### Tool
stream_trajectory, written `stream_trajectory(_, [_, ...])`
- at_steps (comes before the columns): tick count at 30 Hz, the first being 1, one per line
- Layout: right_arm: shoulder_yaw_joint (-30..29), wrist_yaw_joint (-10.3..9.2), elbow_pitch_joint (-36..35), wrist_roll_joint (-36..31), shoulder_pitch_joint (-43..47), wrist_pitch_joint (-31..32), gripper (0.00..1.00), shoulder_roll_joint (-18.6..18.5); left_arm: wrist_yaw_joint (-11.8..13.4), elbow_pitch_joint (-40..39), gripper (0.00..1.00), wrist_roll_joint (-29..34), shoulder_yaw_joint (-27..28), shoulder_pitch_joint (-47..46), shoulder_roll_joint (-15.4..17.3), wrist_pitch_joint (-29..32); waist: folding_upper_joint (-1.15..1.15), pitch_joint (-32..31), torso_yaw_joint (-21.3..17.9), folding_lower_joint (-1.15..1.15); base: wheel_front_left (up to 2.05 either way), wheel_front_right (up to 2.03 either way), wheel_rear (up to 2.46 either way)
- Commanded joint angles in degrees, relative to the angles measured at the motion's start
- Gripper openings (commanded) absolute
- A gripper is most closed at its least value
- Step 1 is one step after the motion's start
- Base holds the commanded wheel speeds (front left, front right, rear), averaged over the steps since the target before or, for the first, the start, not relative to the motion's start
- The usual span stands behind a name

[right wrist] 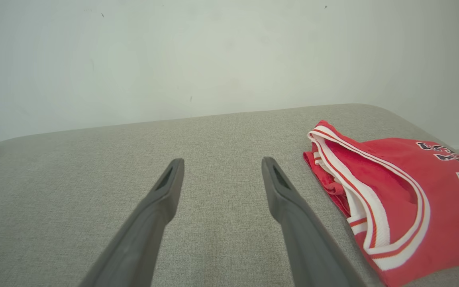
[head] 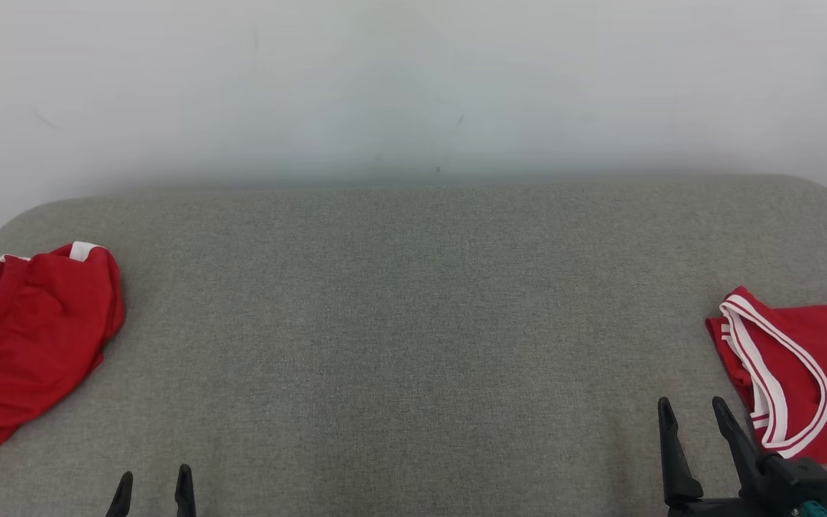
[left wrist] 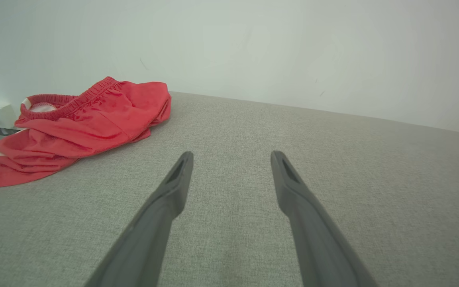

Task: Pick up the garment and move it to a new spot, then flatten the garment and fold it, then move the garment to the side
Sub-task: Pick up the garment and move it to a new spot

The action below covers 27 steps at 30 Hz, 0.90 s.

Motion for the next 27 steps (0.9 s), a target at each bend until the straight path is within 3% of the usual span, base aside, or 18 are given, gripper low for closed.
stream_trajectory(1, [-0.1, -0.17, 0.0, -0.1, -0.1, -0.2, 1.0, 0.2, 0.1, 0.1, 1.0, -0.2, -0.1, -0.6, 0.2, -0.2, 0.0, -0.1, 0.0, 0.0, 0.0, 0.0, 0.0])
stream_trajectory(15, [0.5, -0.17, -0.1, 0.4, -0.3, -0.4, 1.0, 0.4, 0.1, 0.7, 1.0, -0.3, 0.6, -0.9, -0.2, -0.2, 0.0, -1.0, 1.4, 0.0, 0.0, 0.0, 0.0])
stream_trajectory(27, [2.8, -0.17, 0.3, 0.4, 0.1, 0.2, 1.0, 0.5, 0.1, 0.8, 1.0, 0.4, 2.0, -1.3, -0.1, -0.2, 0.0, -1.5, 8.4, 0.0, 0.0, 0.0, 0.0])
